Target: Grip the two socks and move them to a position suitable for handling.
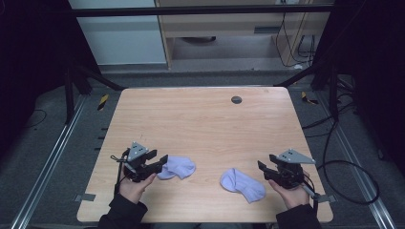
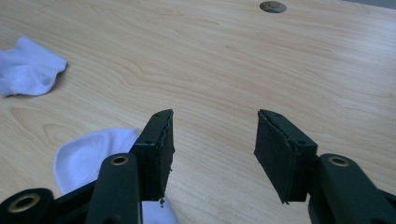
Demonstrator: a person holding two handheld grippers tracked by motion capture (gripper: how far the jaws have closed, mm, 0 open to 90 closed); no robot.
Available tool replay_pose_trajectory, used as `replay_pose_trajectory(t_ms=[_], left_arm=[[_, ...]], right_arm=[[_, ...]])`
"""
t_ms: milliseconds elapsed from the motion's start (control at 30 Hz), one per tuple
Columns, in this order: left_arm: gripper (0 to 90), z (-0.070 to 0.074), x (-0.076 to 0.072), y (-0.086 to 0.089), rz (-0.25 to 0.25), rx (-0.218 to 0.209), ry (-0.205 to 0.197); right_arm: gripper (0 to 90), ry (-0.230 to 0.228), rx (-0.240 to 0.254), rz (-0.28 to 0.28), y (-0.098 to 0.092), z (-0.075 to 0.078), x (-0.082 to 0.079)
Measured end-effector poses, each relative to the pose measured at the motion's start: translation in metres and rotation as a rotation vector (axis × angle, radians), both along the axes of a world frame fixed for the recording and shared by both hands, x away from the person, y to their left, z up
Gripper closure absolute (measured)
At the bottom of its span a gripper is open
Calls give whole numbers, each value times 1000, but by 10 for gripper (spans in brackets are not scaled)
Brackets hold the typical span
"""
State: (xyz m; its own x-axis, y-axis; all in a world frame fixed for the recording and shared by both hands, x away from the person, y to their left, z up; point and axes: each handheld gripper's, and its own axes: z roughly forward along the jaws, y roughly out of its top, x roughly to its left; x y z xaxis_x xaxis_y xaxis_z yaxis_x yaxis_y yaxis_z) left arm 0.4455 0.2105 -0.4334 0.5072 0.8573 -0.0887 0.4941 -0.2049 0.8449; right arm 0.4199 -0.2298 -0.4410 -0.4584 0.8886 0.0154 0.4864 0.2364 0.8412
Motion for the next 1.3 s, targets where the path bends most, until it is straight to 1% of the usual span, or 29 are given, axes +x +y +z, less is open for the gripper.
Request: replay_pose_trajectory(t_ms=[33, 67, 100, 133, 167, 300, 333, 367, 433, 467, 500, 533, 567, 600, 633, 667, 700, 733, 833, 867, 900, 933, 967, 1000, 1033, 1167, 1200, 1267, 1300], left_arm=[[475, 0, 0, 0, 0, 0, 0], [475, 0, 0, -7, -14, 6, 3], [475, 0, 0, -7, -14, 6, 3], [476, 1, 0, -15, -29, 4, 3], [476, 1, 0, -15, -29, 4, 3], [483, 2, 0, -33, -65, 6, 4], [485, 2, -1, -41, -79, 13, 3], [485, 2, -1, -41, -79, 13, 3], [487, 1, -1, -48, -88, 13, 4], [490, 0, -1, -55, -100, 15, 9], [491, 0, -1, -55, -100, 15, 9], [493, -2, -1, -61, -110, 19, 12], [494, -2, -1, -61, -110, 19, 12], [497, -4, -2, -67, -121, 22, 18], [500, -4, -2, -67, -121, 22, 18], [501, -5, -2, -72, -130, 31, 25], [504, -5, -2, -72, -130, 31, 25], [506, -6, -2, -78, -141, 36, 26], [514, -7, -3, -83, -148, 40, 27], [518, -9, -3, -89, -157, 47, 32], [522, -9, -3, -89, -157, 47, 32], [526, -10, -4, -95, -169, 61, 34], [528, -10, -4, -95, -169, 61, 34], [532, -12, -4, -101, -180, 67, 38], [535, -12, -4, -101, -180, 67, 38], [544, -16, -5, -113, -202, 75, 42], [548, -17, -5, -117, -208, 76, 46], [550, -18, -6, -120, -213, 77, 49], [550, -18, -6, -123, -218, 79, 50]], right_arm=[[484, 7, -1, -2, 0, 0, -2], [492, 12, 0, 2, 0, 0, -3], [492, 12, 0, 2, 0, 0, -3], [506, 14, -12, 5, -1, -2, -6], [506, 14, -12, 5, -1, -2, -6], [526, 28, -12, 22, 0, -5, -12], [532, 27, -12, 27, 1, -6, -13], [532, 27, -12, 27, 1, -6, -13], [541, 36, -5, 36, 3, -7, -16], [555, 43, -11, 46, 5, -9, -17], [555, 43, -11, 46, 5, -9, -17], [568, 52, -15, 54, 8, -10, -19], [572, 59, -13, 60, 9, -10, -19], [575, 63, -19, 69, 11, -11, -20], [575, 63, -19, 69, 11, -11, -20], [583, 69, -19, 83, 14, -12, -21], [587, 73, -20, 88, 15, -13, -22], [593, 76, -24, 94, 17, -14, -22], [603, 83, -27, 106, 19, -15, -24], [609, 88, -25, 120, 21, -17, -26], [609, 88, -25, 120, 21, -17, -26], [619, 95, -29, 127, 22, -18, -28], [619, 95, -29, 127, 22, -18, -28], [623, 102, -31, 133, 23, -20, -30], [623, 102, -31, 133, 23, -20, -30], [630, 113, -35, 144, 24, -23, -31], [633, 124, -33, 149, 25, -25, -33], [633, 122, -37, 154, 26, -26, -33], [633, 133, -38, 154, 27, -27, -33]])
